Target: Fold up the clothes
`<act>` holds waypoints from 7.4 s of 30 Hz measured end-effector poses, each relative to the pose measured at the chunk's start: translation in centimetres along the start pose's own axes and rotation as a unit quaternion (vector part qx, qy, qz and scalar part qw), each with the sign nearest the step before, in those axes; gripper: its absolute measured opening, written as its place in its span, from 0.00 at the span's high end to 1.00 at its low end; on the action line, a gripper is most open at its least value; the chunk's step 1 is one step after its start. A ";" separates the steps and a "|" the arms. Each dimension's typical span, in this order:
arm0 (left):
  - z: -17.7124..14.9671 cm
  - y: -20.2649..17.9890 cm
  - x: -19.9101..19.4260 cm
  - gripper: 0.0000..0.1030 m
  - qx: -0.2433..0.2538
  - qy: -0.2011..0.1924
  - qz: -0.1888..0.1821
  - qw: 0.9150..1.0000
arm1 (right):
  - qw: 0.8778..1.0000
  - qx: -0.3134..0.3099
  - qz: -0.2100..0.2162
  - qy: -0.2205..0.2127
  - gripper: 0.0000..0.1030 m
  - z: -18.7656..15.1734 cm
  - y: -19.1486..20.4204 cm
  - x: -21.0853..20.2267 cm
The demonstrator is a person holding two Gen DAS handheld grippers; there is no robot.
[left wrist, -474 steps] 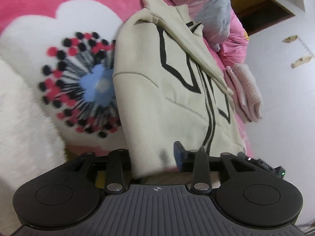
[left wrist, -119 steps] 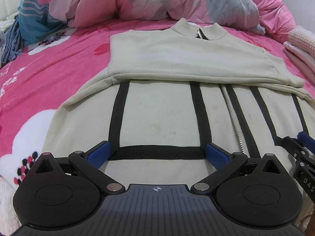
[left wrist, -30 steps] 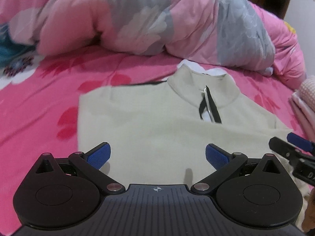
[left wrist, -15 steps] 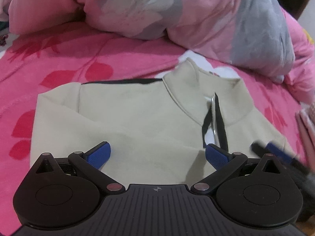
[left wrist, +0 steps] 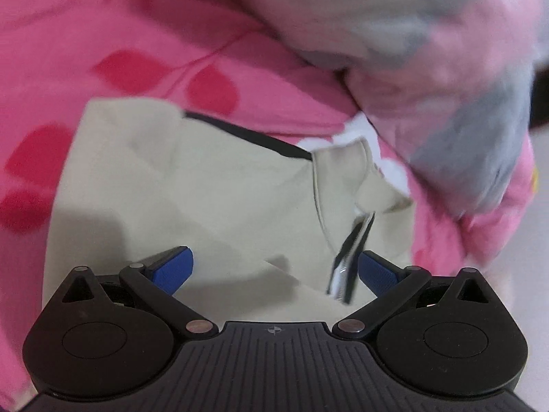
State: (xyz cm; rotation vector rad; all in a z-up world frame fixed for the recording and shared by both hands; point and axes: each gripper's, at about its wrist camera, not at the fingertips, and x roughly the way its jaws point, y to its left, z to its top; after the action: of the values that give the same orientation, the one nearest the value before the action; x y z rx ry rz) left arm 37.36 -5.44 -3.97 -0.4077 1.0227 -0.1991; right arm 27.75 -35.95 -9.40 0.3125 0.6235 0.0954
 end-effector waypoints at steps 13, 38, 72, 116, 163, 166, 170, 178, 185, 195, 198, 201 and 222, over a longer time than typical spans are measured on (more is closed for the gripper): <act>1.1 -3.0 -0.7 0.00 0.110 -0.072 -0.001 0.991 | 1.000 -0.013 0.024 0.014 0.33 3.4 0.4 -1.9; 3.3 -9.0 7.8 0.84 0.207 -0.076 0.008 0.975 | 0.997 -0.055 0.029 0.044 0.88 11.3 0.6 8.9; -11.5 0.0 -11.3 0.45 0.247 -0.079 -0.071 0.963 | 0.993 0.022 0.114 0.018 0.64 -1.1 -1.5 -14.4; -6.8 1.8 -4.4 0.43 0.092 -0.146 -0.090 0.981 | 0.995 0.006 0.093 0.024 0.81 -2.8 1.9 -3.3; -0.6 13.5 -5.6 0.86 -0.117 -0.196 -0.132 0.965 | 0.989 0.056 0.134 0.013 0.82 -3.4 0.5 -3.1; 0.1 10.7 -6.1 0.86 -0.039 -0.201 -0.124 0.971 | 0.989 0.056 0.134 0.013 0.82 -3.4 0.4 -3.1; -0.7 7.0 -2.6 0.85 0.064 -0.173 -0.056 0.981 | 0.989 0.057 0.135 0.013 0.82 -3.4 0.4 -3.1; -1.5 6.7 0.5 0.85 0.084 -0.147 0.014 0.985 | 0.988 0.063 0.141 0.013 0.82 -3.3 0.1 -3.1; -2.8 3.5 -2.6 0.75 0.152 -0.184 -0.018 0.971 | 0.987 0.067 0.144 0.013 0.82 -3.3 0.0 -3.0; -4.9 0.1 -0.5 0.71 0.213 -0.131 0.060 0.966 | 0.987 0.069 0.146 0.012 0.82 -3.2 -0.2 -2.9; -5.8 -0.9 -3.4 0.69 0.213 -0.162 0.026 0.963 | 0.987 0.066 0.144 0.012 0.82 -3.2 -0.1 -2.9; -7.8 -3.2 -4.5 0.64 0.246 -0.169 -0.026 0.954 | 0.989 0.060 0.137 0.013 0.82 -3.2 0.1 -3.0; -12.7 -3.2 -0.7 0.63 0.256 -0.163 -0.031 0.952 | 0.986 0.155 -0.049 -0.025 0.98 4.4 -10.0 -5.1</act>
State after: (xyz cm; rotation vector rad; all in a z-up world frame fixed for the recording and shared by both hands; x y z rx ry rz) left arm 26.19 -11.10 -7.84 0.0046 0.6008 -0.4282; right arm 26.13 -47.52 -6.31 0.5835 0.6020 -0.1048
